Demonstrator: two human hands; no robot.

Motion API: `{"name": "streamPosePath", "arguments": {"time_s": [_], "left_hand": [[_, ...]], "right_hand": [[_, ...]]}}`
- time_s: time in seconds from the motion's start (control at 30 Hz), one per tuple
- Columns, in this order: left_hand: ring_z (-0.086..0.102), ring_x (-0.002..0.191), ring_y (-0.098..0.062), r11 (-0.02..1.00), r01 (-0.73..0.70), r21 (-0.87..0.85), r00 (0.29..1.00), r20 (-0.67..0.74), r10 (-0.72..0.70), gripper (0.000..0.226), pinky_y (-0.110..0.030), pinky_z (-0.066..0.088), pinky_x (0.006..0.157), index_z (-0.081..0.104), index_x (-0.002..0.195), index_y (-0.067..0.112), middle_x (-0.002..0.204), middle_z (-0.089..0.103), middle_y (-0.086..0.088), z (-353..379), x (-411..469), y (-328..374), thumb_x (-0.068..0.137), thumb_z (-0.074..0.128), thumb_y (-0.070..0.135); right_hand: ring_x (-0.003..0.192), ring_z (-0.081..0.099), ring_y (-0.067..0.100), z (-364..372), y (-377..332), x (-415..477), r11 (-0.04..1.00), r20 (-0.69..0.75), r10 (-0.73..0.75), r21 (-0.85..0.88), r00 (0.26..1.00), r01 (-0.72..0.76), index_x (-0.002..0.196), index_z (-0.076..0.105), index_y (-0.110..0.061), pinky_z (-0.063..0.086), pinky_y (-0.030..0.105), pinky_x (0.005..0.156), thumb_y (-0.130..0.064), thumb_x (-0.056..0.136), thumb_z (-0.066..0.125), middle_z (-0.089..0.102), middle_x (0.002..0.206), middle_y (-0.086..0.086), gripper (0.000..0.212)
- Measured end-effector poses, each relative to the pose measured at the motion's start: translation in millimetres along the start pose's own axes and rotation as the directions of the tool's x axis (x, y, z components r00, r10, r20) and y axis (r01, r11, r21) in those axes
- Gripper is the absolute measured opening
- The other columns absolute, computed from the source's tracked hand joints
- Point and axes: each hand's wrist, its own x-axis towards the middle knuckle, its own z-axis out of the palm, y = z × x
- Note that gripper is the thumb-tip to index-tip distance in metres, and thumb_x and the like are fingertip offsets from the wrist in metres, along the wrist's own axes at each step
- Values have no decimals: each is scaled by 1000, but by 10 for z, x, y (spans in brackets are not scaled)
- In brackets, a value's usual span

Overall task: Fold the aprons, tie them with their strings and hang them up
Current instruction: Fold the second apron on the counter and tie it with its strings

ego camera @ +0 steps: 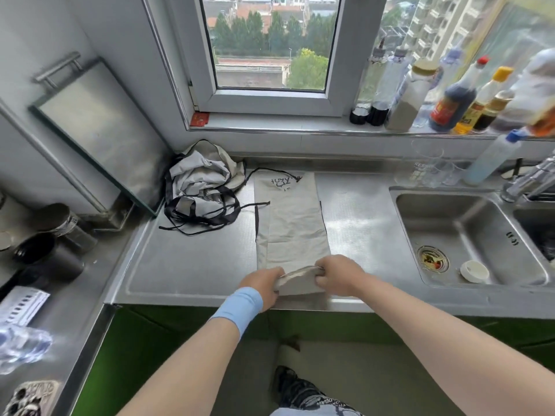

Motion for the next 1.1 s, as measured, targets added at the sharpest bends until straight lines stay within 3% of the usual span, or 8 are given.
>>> {"name": "streamPosePath", "arguments": {"time_s": [0.2, 0.33, 0.47, 0.6, 0.7, 0.83, 0.93, 1.1], "left_hand": [[60, 78, -23, 999, 7, -49, 982, 191, 3, 24, -29, 53, 66, 63, 106, 15, 92, 61, -5, -764, 141, 42, 85, 53, 16], [60, 79, -20, 979, -5, -202, 990, -136, -23, 15, -22, 45, 66, 67, 97, 22, 93, 67, -3, -1073, 411, 0, 84, 61, 20], [63, 94, -23, 948, 26, -316, 953, -279, -119, 9, -25, 45, 78, 67, 87, 30, 96, 69, 0, -1144, 820, -60, 86, 60, 24], [56, 111, -23, 952, 81, -295, 886, -416, -204, 24, -33, 44, 96, 64, 113, 26, 117, 62, -1, -1084, 1204, -209, 90, 58, 28], [50, 114, -22, 993, 44, -112, 814, -572, -101, 32, -34, 38, 98, 56, 123, 23, 121, 53, 0, -851, 1298, -229, 91, 56, 24], [39, 128, -18, 995, -101, 17, 937, -333, 101, 37, -32, 30, 106, 48, 132, 28, 136, 44, 5, -422, 1316, -206, 95, 49, 28], [10, 147, -19, 981, -118, 152, 987, -92, 132, 57, -34, 10, 118, 25, 150, 30, 160, 13, 1, -179, 1376, -258, 97, 42, 41], [-19, 147, -24, 939, -86, 333, 996, 4, 90, 73, -43, -7, 120, -6, 154, 25, 160, -21, -2, 112, 1440, -369, 96, 26, 57]], "right_hand": [[76, 71, 19, -699, 32, 77, 952, 359, -6, 289, 933, -105, 88, 68, -20, 59, 31, 61, -21, 64, 73, 69, 85, 2, 25], [67, 61, 18, -842, 75, 351, 940, 160, 54, 324, 986, -104, 85, 64, -17, 48, 24, 51, -2, 70, 61, 62, 77, 3, 21], [65, 56, 18, -858, 147, 755, 930, -159, 159, 355, 974, -94, 74, 64, -20, 38, 23, 51, -13, 78, 64, 60, 67, -3, 8], [72, 55, 20, -765, 225, 1154, 911, -172, 252, 375, 952, -173, 63, 55, -28, 39, 31, 61, -29, 90, 60, 59, 71, -4, 28], [87, 62, 28, -584, 322, 1461, 908, -137, 305, 340, 943, -244, 80, 68, -26, 46, 33, 71, -34, 91, 56, 67, 86, 3, 18], [105, 59, 34, -306, 421, 1709, 924, -166, 344, 235, 924, -301, 108, 68, -22, 50, 38, 87, -29, 92, 54, 63, 109, 11, 22], [118, 49, 32, -86, 431, 1712, 966, -402, 250, 47, 881, -253, 138, 49, -21, 42, 42, 97, -26, 86, 66, 50, 130, 12, 55], [131, 44, 33, 435, 346, 1505, 983, -445, -36, -176, 895, -48, 135, 47, -17, 36, 46, 108, -19, 70, 72, 46, 144, 13, 69]]}}
